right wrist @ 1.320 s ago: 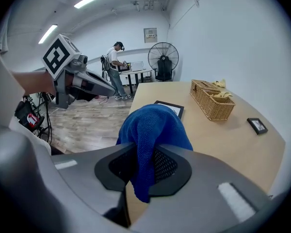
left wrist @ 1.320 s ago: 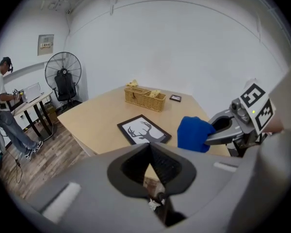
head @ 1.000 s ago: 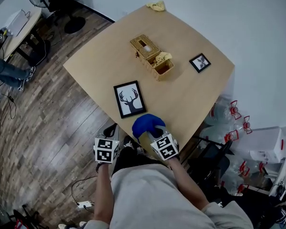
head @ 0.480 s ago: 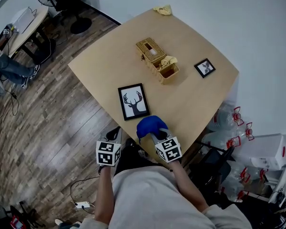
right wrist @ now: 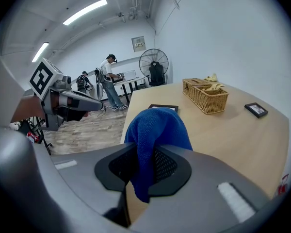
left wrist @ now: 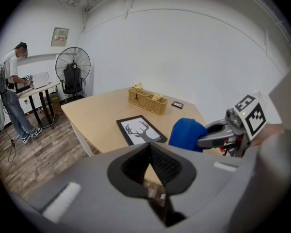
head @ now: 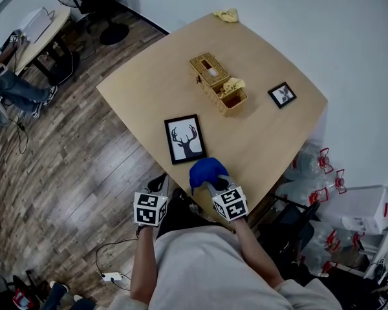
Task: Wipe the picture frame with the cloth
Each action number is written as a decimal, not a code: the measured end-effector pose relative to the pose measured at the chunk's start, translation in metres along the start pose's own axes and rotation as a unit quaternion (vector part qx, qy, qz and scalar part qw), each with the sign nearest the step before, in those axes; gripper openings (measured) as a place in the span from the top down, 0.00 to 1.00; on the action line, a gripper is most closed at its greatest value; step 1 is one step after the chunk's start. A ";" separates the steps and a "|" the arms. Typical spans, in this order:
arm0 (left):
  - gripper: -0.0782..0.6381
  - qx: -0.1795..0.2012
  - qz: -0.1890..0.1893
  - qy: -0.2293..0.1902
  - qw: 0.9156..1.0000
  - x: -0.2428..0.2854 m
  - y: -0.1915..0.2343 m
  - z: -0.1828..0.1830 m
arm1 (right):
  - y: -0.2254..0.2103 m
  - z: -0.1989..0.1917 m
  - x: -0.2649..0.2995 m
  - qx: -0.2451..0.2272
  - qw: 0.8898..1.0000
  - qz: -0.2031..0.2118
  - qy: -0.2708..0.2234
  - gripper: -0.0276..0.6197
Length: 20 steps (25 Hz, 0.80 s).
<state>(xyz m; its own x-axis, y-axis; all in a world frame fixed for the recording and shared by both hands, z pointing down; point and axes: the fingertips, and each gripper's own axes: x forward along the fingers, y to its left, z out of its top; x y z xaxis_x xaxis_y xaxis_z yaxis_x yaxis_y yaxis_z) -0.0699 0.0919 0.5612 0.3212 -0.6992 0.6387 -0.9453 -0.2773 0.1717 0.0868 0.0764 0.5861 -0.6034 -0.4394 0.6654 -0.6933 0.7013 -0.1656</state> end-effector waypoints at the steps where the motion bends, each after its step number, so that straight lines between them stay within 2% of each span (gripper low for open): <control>1: 0.82 0.001 -0.001 0.000 1.000 0.001 -0.001 0.000 | -0.001 0.000 0.000 -0.001 1.000 -0.001 0.000 0.88; 20: 0.82 -0.004 -0.002 -0.007 1.000 -0.002 -0.005 -0.002 | 0.000 -0.004 0.000 0.005 1.000 0.003 -0.006 0.88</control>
<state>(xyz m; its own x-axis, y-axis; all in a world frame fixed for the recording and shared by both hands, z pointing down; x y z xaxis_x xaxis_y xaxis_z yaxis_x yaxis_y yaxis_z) -0.0655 0.0959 0.5602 0.3259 -0.7070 0.6277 -0.9443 -0.2755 0.1799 0.0881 0.0788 0.5885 -0.6126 -0.4415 0.6556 -0.6930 0.6989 -0.1769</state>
